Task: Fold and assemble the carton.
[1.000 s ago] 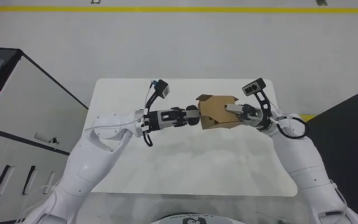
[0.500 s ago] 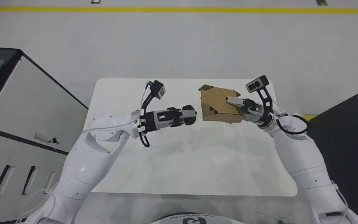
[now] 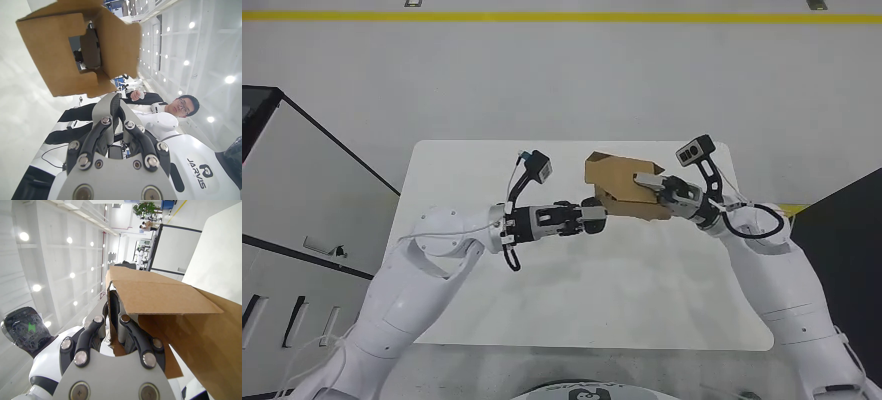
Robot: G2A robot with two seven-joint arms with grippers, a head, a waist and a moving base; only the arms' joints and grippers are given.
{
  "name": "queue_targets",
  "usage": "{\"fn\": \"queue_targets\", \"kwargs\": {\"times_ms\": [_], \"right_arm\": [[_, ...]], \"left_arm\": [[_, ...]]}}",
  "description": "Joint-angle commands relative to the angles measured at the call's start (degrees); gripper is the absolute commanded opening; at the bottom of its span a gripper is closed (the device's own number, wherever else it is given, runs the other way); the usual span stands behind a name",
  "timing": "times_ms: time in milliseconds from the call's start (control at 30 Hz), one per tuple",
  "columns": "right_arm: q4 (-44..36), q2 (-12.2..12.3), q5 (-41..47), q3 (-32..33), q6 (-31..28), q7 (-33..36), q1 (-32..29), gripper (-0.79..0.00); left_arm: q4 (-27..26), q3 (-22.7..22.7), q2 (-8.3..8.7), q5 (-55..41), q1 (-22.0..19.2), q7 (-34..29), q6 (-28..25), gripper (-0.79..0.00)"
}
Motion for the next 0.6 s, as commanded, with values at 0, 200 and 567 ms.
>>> {"fn": "queue_targets", "kwargs": {"times_ms": [0,200,567], "right_arm": [[-0.2,-0.1,1.0,-0.1,-0.6,1.0,-0.1,-0.785],[-0.7,-0.2,2.2,-0.4,-1.1,3.8,-0.2,-0.785],[-0.5,-0.4,2.4,-0.9,-1.2,5.3,0.2,-0.785]], "left_arm": [[0.2,0.2,-0.05,0.1,-0.2,0.0,0.1,-0.785],[0.4,0.7,-0.2,-0.2,-0.4,0.0,-0.1,-0.785],[0.7,0.4,-0.24,-0.1,-0.4,-0.1,-0.2,-0.785]]}}
